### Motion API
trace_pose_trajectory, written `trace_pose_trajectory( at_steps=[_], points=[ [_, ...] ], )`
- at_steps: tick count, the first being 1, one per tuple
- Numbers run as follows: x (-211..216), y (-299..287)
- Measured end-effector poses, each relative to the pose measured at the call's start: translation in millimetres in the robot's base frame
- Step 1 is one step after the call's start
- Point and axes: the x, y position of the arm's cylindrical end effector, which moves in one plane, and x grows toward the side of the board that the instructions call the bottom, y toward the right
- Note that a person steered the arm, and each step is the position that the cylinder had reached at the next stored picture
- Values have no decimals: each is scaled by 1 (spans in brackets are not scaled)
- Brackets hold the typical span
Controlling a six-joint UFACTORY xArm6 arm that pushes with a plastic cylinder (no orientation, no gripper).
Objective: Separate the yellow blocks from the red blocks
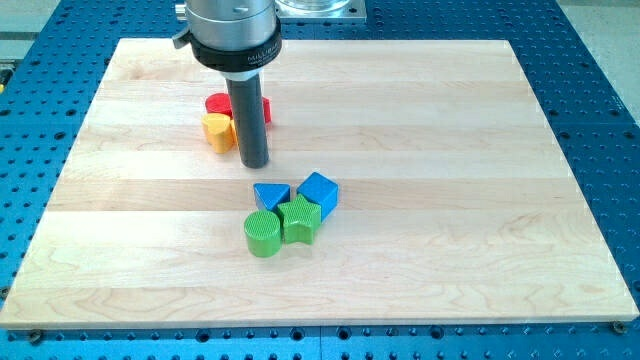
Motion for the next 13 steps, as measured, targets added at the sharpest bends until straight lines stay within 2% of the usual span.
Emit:
trace_pose_trajectory(
  at_steps=[5, 6, 7, 8, 11, 12, 13],
  points=[
    [9, -6],
    [3, 20],
    [-21, 24],
    [-21, -6],
    [-40, -5],
    [-57, 11],
    [-65, -5]
  ],
)
